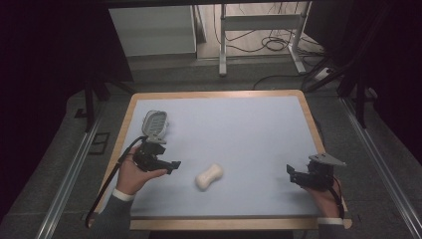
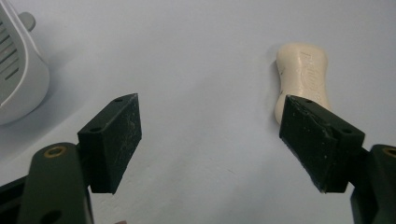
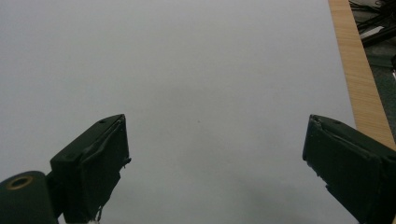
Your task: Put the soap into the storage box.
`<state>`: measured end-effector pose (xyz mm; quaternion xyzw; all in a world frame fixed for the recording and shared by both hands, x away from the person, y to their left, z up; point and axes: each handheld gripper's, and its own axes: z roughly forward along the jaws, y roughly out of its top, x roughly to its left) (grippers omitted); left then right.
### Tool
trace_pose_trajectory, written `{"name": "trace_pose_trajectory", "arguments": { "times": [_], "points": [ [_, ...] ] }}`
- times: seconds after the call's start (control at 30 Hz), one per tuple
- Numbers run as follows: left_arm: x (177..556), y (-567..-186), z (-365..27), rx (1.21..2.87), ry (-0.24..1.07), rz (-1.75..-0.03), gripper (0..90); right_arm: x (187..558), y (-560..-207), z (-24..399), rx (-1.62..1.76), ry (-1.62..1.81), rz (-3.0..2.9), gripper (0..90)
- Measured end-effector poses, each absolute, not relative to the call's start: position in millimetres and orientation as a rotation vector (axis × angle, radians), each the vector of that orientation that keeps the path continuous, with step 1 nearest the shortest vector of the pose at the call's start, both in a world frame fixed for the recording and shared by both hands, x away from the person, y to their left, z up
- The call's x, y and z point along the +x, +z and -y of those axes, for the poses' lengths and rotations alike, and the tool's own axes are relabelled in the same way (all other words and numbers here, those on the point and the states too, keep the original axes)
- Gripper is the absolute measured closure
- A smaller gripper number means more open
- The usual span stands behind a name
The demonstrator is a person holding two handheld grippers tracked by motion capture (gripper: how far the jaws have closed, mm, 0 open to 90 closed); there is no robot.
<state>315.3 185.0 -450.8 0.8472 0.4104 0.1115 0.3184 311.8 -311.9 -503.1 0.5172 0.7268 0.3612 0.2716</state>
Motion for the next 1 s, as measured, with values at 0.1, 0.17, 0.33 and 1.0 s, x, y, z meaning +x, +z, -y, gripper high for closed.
{"name": "trace_pose_trajectory", "arguments": {
  "times": [0.1, 0.17, 0.33, 1.0],
  "points": [
    [315, -451, -183, 2.236, 0.29, -1.074, 21.2, 312, -503, 313, 1.392, 0.971, -1.957, 6.9],
    [316, -452, -181, 2.241, 0.287, -1.077, 21.2, 311, -504, 314, 1.388, 0.972, -1.958, 6.9],
    [316, -453, -174, 2.262, 0.283, -1.063, 21.2, 310, -502, 313, 1.386, 0.977, -1.956, 6.9],
    [321, -460, -119, 2.382, 0.251, -0.954, 21.3, 309, -502, 315, 1.384, 0.975, -1.954, 6.9]
  ]
}}
